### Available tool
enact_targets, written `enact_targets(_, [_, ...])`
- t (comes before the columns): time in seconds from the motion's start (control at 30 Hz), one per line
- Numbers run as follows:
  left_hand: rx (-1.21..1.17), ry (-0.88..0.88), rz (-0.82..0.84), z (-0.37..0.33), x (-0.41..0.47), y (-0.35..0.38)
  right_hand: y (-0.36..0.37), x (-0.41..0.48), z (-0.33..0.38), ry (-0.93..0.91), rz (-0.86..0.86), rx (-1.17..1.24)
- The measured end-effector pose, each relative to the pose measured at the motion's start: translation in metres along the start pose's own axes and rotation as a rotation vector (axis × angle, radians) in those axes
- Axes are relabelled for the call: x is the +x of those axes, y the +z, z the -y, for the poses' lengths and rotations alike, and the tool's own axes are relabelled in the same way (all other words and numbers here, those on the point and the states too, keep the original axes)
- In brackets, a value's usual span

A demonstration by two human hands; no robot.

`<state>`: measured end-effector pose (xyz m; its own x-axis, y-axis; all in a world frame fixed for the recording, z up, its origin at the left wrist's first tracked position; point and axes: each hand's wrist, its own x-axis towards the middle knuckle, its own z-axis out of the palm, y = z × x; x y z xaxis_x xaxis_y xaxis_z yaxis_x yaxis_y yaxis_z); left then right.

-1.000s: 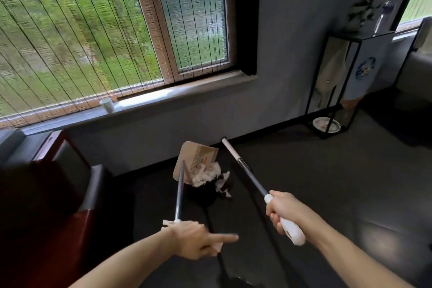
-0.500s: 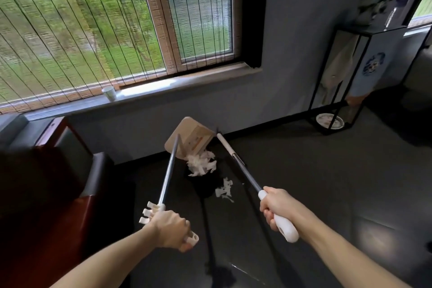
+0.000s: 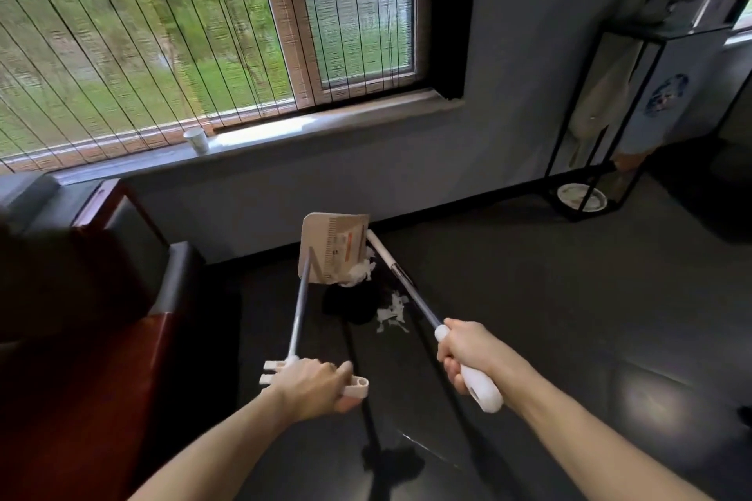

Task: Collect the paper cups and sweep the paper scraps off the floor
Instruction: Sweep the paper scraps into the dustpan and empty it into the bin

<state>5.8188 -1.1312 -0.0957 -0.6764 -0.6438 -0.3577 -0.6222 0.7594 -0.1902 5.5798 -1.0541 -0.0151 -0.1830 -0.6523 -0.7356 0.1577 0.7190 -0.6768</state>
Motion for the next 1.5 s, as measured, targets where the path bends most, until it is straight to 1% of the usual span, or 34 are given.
enact_targets(0.1, [0.113, 0.064, -0.011, -0.002, 0.001, -0.004, -0.002, -0.004, 0.000, 0.001, -0.009, 0.012])
enact_targets(0.3, [0.174, 0.081, -0.069, 0.014, -0.010, -0.017, -0.011, -0.008, -0.001, -0.004, -0.053, 0.024])
enact_targets(0.37, [0.165, 0.099, -0.041, 0.011, -0.013, -0.019, -0.011, -0.008, 0.000, -0.009, -0.060, 0.032])
enact_targets(0.5, [0.153, 0.134, 0.078, -0.001, -0.018, -0.018, -0.013, -0.008, 0.002, -0.029, -0.066, 0.033])
enact_targets(0.6, [0.109, 0.083, 0.114, -0.008, -0.022, -0.015, -0.014, -0.007, 0.002, -0.034, -0.071, 0.031])
enact_targets(0.7, [0.101, 0.047, 0.074, -0.006, -0.028, -0.019, -0.016, -0.007, 0.003, -0.037, -0.072, 0.027])
enact_targets(0.83, [0.138, -0.044, -0.012, 0.014, -0.049, -0.026, -0.016, -0.008, 0.003, -0.050, -0.066, 0.007])
enact_targets(1.0, [0.118, -0.045, -0.258, 0.019, -0.095, -0.041, -0.013, -0.006, 0.005, -0.069, -0.047, -0.029])
enact_targets(1.07, [0.013, -0.114, -0.221, 0.012, -0.111, -0.040, -0.014, -0.004, 0.006, -0.055, -0.030, -0.046])
enact_targets(1.13, [-0.138, -0.232, -0.223, 0.008, -0.123, -0.035, -0.018, -0.001, 0.007, -0.035, -0.015, -0.049])
enact_targets(1.17, [-0.208, -0.294, -0.178, 0.006, -0.129, -0.032, -0.020, 0.000, 0.007, -0.026, -0.004, -0.049])
enact_targets(1.2, [-0.322, -0.358, -0.129, 0.004, -0.135, -0.033, -0.022, 0.001, 0.007, -0.017, 0.009, -0.046])
enact_targets(1.23, [-0.475, -0.415, -0.139, 0.003, -0.138, -0.033, -0.025, 0.001, 0.006, -0.009, 0.022, -0.044])
enact_targets(1.37, [-1.018, -0.630, -0.288, -0.001, -0.138, -0.026, -0.036, 0.005, 0.005, 0.022, 0.032, -0.055])
enact_targets(1.4, [-1.097, -0.655, -0.314, -0.002, -0.134, -0.022, -0.039, 0.008, 0.005, 0.030, 0.028, -0.061])
enact_targets(1.5, [-1.234, -0.732, -0.421, -0.005, -0.119, -0.003, -0.045, 0.022, 0.006, 0.053, 0.011, -0.070])
